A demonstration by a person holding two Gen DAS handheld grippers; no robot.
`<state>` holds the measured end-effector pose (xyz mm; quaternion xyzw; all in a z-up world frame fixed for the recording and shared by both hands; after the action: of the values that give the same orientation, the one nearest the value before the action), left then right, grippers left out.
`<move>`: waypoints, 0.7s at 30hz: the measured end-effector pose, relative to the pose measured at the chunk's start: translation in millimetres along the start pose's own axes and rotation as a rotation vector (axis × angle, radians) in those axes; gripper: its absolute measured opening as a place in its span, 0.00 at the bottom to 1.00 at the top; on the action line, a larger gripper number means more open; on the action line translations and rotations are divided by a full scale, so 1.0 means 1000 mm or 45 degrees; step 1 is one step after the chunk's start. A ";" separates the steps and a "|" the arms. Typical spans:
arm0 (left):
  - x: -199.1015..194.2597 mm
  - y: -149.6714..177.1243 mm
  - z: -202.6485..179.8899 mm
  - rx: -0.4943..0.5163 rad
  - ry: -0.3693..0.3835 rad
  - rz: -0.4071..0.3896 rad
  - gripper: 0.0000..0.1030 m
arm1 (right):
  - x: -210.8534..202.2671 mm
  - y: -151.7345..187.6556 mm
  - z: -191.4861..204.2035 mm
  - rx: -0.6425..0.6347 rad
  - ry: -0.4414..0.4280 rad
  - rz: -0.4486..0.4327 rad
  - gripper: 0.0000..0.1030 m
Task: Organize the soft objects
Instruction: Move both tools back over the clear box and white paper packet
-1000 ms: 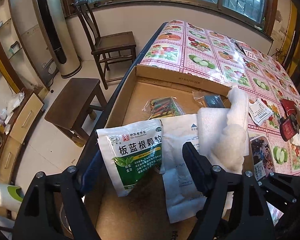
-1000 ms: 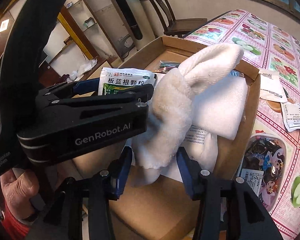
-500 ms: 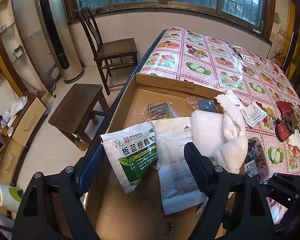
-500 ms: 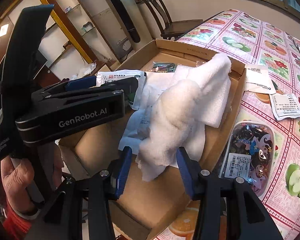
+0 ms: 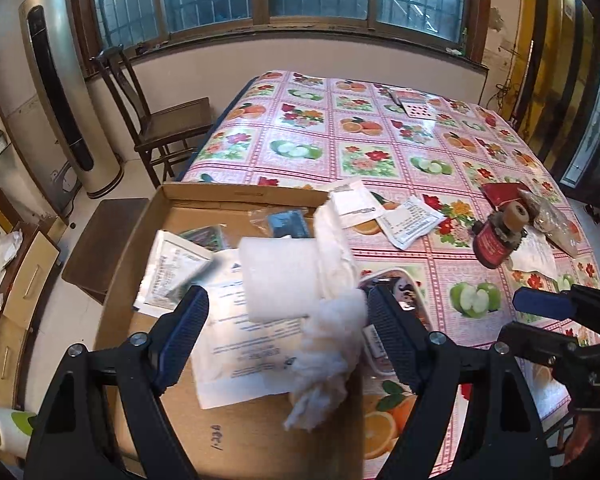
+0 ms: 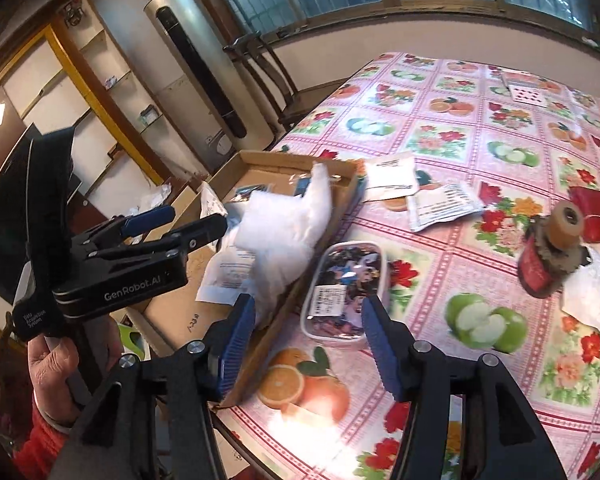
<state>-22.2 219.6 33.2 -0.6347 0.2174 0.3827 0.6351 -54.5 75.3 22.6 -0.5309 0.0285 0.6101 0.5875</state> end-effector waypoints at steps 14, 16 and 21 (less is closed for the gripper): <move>0.010 0.037 -0.100 0.120 0.077 0.157 0.80 | -0.065 0.023 -0.110 0.213 0.098 -0.062 0.56; 0.013 0.042 -0.102 0.114 0.044 0.177 0.80 | -0.072 0.024 -0.120 0.237 0.082 -0.078 0.56; 0.028 0.052 -0.089 0.044 -0.073 0.234 0.80 | -0.086 0.031 -0.134 0.257 0.047 -0.104 0.60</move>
<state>-26.2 133.9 -30.6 -0.5898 0.2631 0.4537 0.6141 -17.2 -81.0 5.1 -0.4808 0.0791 0.5699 0.6617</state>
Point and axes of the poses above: each gripper's, at about its wrist camera, not at the fingertips, and x roughly the way its jaws point, z to its left, y to its underside, the point moved 9 cm from there along x, roughly the way its jaws point, and after that the axes turned 7 degrees about -y, right-handed, at the moved point
